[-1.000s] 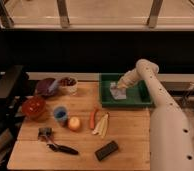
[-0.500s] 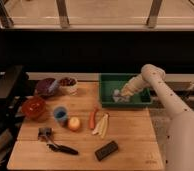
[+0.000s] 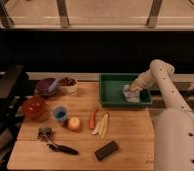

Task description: Wipe tray with towel

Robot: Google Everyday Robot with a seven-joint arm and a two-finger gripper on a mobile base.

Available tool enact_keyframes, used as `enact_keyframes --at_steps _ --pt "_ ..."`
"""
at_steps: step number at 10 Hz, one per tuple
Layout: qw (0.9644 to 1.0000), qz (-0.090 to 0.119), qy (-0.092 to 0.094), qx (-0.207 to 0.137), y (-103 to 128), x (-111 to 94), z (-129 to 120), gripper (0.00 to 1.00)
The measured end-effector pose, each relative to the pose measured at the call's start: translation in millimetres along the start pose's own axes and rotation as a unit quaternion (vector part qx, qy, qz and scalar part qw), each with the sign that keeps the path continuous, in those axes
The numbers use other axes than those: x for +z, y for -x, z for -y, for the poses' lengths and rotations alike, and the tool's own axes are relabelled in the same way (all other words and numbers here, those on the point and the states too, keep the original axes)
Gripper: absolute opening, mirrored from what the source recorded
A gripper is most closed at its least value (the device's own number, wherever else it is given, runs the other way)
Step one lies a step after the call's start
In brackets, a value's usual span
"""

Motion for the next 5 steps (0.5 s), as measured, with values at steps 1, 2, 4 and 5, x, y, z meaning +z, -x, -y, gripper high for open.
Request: enact_keyframes --at_steps 1,2,4,5 --pt "1.0000 0.004 0.000 -0.003 3 5 7 0.00" --pt "0.9999 0.009 0.000 -0.007 9 9 8 0.00" --pt "0.9995 0.023 0.008 -0.018 28 20 0 0.00" --pt "0.9987 0.036 0.020 -0.028 50 30 -10 0.00"
